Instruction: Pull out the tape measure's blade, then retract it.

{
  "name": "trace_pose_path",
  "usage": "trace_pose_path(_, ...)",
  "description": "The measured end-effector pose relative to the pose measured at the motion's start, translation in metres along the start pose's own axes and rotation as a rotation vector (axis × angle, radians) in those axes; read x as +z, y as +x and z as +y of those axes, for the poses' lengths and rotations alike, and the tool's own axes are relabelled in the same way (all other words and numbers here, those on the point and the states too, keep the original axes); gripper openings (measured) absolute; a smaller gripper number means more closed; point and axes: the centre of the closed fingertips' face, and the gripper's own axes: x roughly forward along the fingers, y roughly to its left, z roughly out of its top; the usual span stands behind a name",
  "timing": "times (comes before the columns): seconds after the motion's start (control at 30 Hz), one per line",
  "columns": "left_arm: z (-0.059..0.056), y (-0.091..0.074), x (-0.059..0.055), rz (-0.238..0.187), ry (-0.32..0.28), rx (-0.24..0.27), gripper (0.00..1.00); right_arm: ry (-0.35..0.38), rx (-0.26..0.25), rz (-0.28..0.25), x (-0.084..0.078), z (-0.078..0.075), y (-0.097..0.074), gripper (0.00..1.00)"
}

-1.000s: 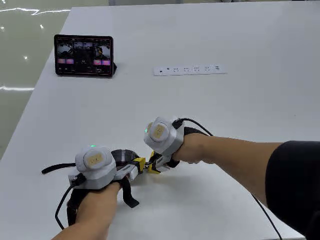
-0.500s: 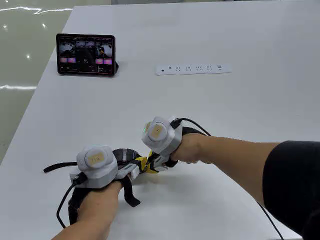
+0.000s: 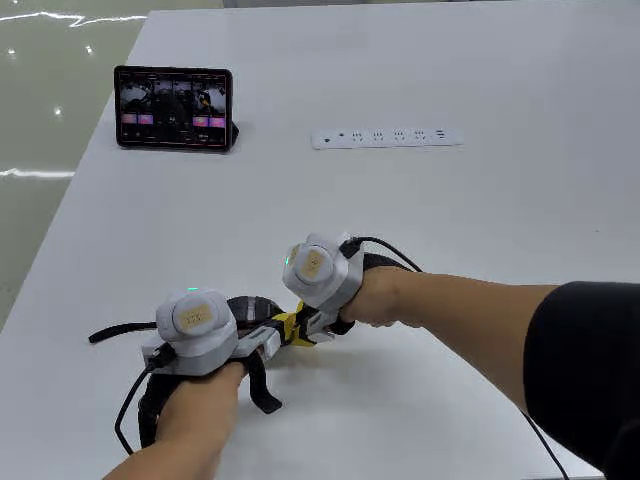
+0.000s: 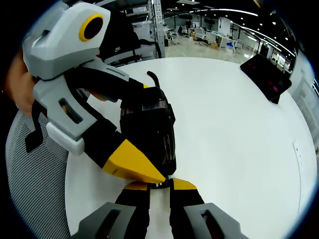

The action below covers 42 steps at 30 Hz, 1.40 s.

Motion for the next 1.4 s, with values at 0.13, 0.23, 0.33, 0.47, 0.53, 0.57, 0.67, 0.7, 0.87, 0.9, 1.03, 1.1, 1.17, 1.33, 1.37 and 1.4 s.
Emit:
trace_pose_path(0.13, 0.000, 0.000, 0.000, 0.000, -0.001, 0.004, 0.61, -0.003, -0.001, -0.006, 0.000, 0.000, 0.000, 0.11)
trace_pose_path(0.23, 0.000, 0.000, 0.000, -0.002, 0.003, 0.003, 0.61, -0.008, -0.004, -0.005, 0.000, -0.001, 0.000, 0.11)
trace_pose_path(0.33, -0.001, 0.000, 0.000, -0.003, 0.003, 0.003, 0.62, -0.021, -0.004, -0.003, 0.000, 0.000, 0.000, 0.11)
trace_pose_path(0.47, -0.001, 0.001, 0.001, -0.008, 0.008, 0.006, 0.62, -0.026, -0.019, -0.015, 0.000, -0.002, 0.000, 0.13)
trace_pose_path(0.53, -0.001, 0.001, 0.001, -0.013, 0.012, 0.010, 0.62, -0.029, -0.040, -0.014, 0.000, -0.005, -0.001, 0.17)
trace_pose_path(0.57, -0.001, 0.001, 0.001, -0.013, 0.012, 0.011, 0.62, -0.025, -0.059, -0.013, 0.000, -0.008, -0.002, 0.20)
trace_pose_path(0.67, -0.001, 0.000, 0.003, -0.009, 0.025, 0.012, 0.62, -0.017, -0.054, -0.014, 0.001, -0.008, -0.003, 0.22)
trace_pose_path(0.7, -0.001, 0.000, 0.003, -0.008, 0.028, 0.014, 0.62, -0.025, -0.057, -0.012, 0.001, -0.008, -0.004, 0.22)
trace_pose_path(0.87, 0.000, -0.003, 0.007, 0.002, 0.038, 0.001, 0.62, -0.026, -0.075, -0.016, 0.002, -0.011, -0.011, 0.26)
trace_pose_path(0.9, 0.000, -0.004, 0.009, -0.007, 0.042, -0.001, 0.62, -0.024, -0.073, -0.020, 0.002, -0.010, -0.012, 0.25)
trace_pose_path(1.03, 0.007, -0.006, 0.017, -0.027, 0.023, -0.008, 0.66, -0.018, -0.085, -0.035, 0.001, -0.012, -0.018, 0.26)
trace_pose_path(1.1, 0.010, -0.007, 0.018, -0.028, 0.019, -0.012, 0.69, -0.015, -0.090, -0.044, 0.000, -0.012, -0.021, 0.26)
trace_pose_path(1.17, 0.011, -0.009, 0.020, -0.033, 0.031, -0.021, 0.71, 0.001, -0.097, -0.051, -0.003, -0.013, -0.024, 0.26)
trace_pose_path(1.33, 0.014, -0.014, 0.022, -0.031, 0.038, -0.042, 0.73, 0.019, -0.118, -0.078, -0.008, -0.012, -0.032, 0.27)
trace_pose_path(1.37, 0.015, -0.014, 0.023, -0.032, 0.039, -0.046, 0.74, 0.023, -0.122, -0.084, -0.008, -0.012, -0.034, 0.27)
trace_pose_path(1.4, 0.015, -0.014, 0.023, -0.033, 0.036, -0.053, 0.76, 0.029, -0.125, -0.090, -0.009, -0.012, -0.035, 0.27)
